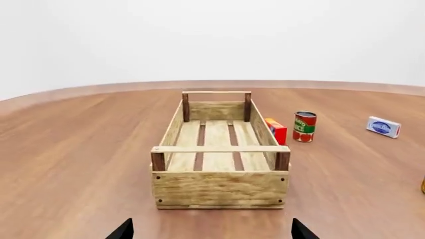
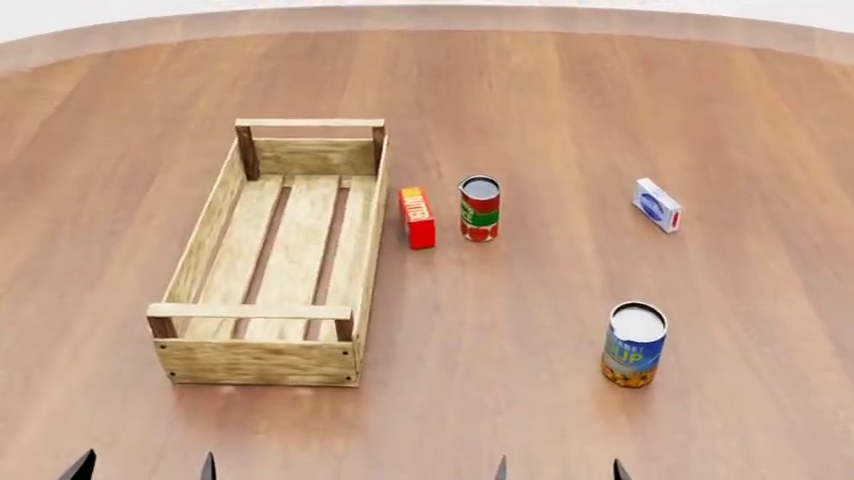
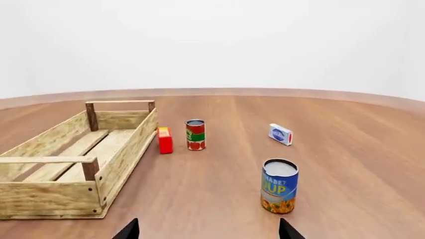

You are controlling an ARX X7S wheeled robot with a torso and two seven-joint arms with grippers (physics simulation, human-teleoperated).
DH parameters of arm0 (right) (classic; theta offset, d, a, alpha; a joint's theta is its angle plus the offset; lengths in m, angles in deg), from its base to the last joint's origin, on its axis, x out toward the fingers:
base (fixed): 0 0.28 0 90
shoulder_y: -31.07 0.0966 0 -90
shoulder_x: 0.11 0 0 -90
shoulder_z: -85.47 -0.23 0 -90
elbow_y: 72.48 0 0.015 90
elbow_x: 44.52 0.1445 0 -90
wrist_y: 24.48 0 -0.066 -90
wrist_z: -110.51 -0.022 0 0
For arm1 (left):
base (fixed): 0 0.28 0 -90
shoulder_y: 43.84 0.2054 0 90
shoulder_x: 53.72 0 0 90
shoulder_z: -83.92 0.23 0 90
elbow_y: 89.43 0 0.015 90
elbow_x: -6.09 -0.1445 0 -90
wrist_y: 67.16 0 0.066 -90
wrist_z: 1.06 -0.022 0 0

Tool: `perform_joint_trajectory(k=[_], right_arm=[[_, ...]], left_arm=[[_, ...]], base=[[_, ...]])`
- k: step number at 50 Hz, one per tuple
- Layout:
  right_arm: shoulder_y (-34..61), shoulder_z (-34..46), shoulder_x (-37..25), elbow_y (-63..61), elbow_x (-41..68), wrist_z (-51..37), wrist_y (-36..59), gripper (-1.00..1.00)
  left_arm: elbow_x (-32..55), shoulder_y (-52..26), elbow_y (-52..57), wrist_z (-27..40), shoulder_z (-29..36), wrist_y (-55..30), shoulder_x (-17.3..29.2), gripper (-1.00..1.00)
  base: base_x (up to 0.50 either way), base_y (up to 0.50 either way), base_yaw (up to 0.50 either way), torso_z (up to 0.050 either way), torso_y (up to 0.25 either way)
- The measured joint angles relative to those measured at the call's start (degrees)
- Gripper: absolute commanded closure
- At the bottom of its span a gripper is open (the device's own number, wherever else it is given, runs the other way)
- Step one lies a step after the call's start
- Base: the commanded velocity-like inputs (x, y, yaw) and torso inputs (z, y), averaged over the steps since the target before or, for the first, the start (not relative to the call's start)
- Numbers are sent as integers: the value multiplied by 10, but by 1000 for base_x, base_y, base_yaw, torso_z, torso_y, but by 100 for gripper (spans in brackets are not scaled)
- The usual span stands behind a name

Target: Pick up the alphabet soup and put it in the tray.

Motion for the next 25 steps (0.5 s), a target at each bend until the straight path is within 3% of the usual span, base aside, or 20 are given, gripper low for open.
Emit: perform_joint_trajectory(k=[25], right_arm=[[2, 24, -18, 0, 21, -16, -3, -100]], left_arm=[[17, -2, -2, 21, 23, 2, 18, -100]], base=[[353, 409, 0, 0, 0]])
